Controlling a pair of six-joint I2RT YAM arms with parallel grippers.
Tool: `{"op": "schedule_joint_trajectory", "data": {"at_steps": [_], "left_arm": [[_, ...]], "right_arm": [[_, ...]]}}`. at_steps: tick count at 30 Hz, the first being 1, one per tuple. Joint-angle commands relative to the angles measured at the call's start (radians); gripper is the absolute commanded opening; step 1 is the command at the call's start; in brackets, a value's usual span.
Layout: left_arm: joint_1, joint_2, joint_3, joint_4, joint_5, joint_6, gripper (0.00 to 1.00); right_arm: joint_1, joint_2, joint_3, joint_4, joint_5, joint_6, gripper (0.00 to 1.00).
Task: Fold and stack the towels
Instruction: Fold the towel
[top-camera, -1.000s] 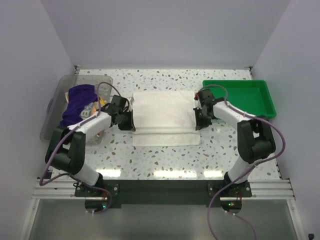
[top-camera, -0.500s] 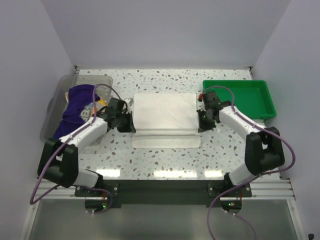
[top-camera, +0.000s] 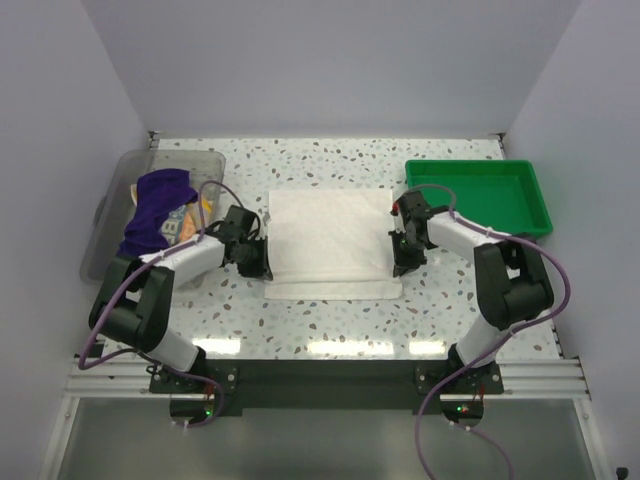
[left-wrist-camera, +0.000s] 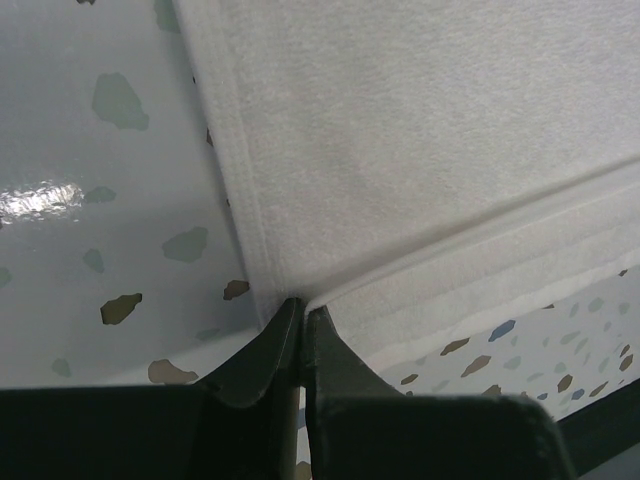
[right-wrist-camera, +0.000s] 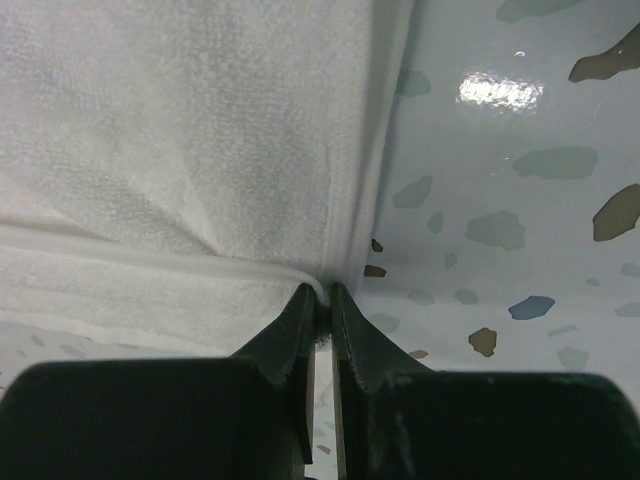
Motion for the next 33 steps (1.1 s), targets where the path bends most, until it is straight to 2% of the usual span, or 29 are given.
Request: {"op": "schedule_joint_trajectory", "data": {"at_steps": [1, 10, 13, 17, 20, 21, 23, 27, 28, 29, 33], "left_arm": [[0.016, -0.005, -0.016, -0.027, -0.093, 0.024, 0.00], [0.016, -0.016, -0.001, -0.032, -0.085, 0.024, 0.00], [0.016, -0.033, -0.003, -0.038, -0.085, 0.025, 0.08], [0.016, -0.080, -0.016, -0.052, -0.076, 0.022, 0.26], [0.014, -0.126, -0.035, -0.062, -0.062, 0.016, 0.35], [0.014, -0.151, -0.041, -0.073, -0.058, 0.013, 0.37], [0.014, -0.178, -0.053, -0.082, -0.053, 0.010, 0.41], [0.014, -0.263, -0.067, -0.102, -0.044, 0.005, 0.59], [0.014, -0.273, -0.068, -0.101, -0.038, 0.005, 0.61], [0.014, -0.286, -0.070, -0.095, -0.038, 0.005, 0.66], [0.013, -0.315, -0.058, -0.081, -0.047, -0.010, 0.69]], "right_arm": [[-0.022, -0.009, -0.018, -0.027, 0.106, -0.014, 0.00], [-0.022, -0.038, -0.002, -0.039, 0.098, -0.014, 0.00], [-0.022, -0.049, -0.010, -0.044, 0.097, -0.011, 0.00], [-0.022, -0.090, -0.033, -0.062, 0.089, -0.012, 0.11], [-0.021, -0.141, -0.051, -0.083, 0.042, -0.014, 0.19], [-0.021, -0.156, -0.059, -0.086, 0.031, -0.014, 0.25], [-0.018, -0.212, -0.086, -0.096, -0.021, -0.017, 0.29], [0.024, -0.302, -0.126, -0.149, -0.084, -0.020, 0.52], [0.033, -0.316, -0.142, -0.162, -0.084, -0.014, 0.54], [0.051, -0.343, -0.148, -0.181, -0.106, -0.012, 0.56], [0.077, -0.400, -0.142, -0.195, -0.087, 0.017, 0.56]]}}
